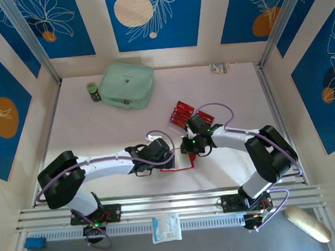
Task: Put the credit cards into the card holder
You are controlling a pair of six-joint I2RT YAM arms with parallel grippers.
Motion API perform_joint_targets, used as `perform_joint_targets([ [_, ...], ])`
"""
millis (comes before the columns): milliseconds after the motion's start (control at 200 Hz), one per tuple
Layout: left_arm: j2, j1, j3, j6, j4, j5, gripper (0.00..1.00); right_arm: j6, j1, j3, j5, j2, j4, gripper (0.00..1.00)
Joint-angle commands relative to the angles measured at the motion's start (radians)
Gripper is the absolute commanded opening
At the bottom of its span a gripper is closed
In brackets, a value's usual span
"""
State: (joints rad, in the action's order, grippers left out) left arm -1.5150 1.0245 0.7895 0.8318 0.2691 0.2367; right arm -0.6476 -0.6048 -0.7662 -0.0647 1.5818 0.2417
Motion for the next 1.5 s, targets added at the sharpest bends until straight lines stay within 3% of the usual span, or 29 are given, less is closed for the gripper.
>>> perform_joint_targets([
  [0,-0.002,0.011,0.018,-0.002,-0.018,-0.002,1.00,-0.031,-0.013,0.028,-0.056,0.004,-0.042,0.12],
  [205,0.004,0.010,0.017,-0.011,-0.027,-0.003,1.00,-0.067,-0.035,0.040,-0.075,0.007,-0.081,0.11],
  [580,0.007,0.017,0.009,-0.007,-0.038,-0.004,1.00,0.001,-0.011,-0.003,-0.006,-0.069,0.024,0.11],
  [945,-0.004,0.018,0.019,-0.011,-0.039,-0.004,1.00,0.013,0.008,0.031,-0.018,-0.018,-0.004,0.11],
  [1495,-0.020,0.019,0.021,-0.025,-0.063,-0.018,1.00,-0.086,-0.068,0.057,-0.077,0.011,-0.105,0.07],
])
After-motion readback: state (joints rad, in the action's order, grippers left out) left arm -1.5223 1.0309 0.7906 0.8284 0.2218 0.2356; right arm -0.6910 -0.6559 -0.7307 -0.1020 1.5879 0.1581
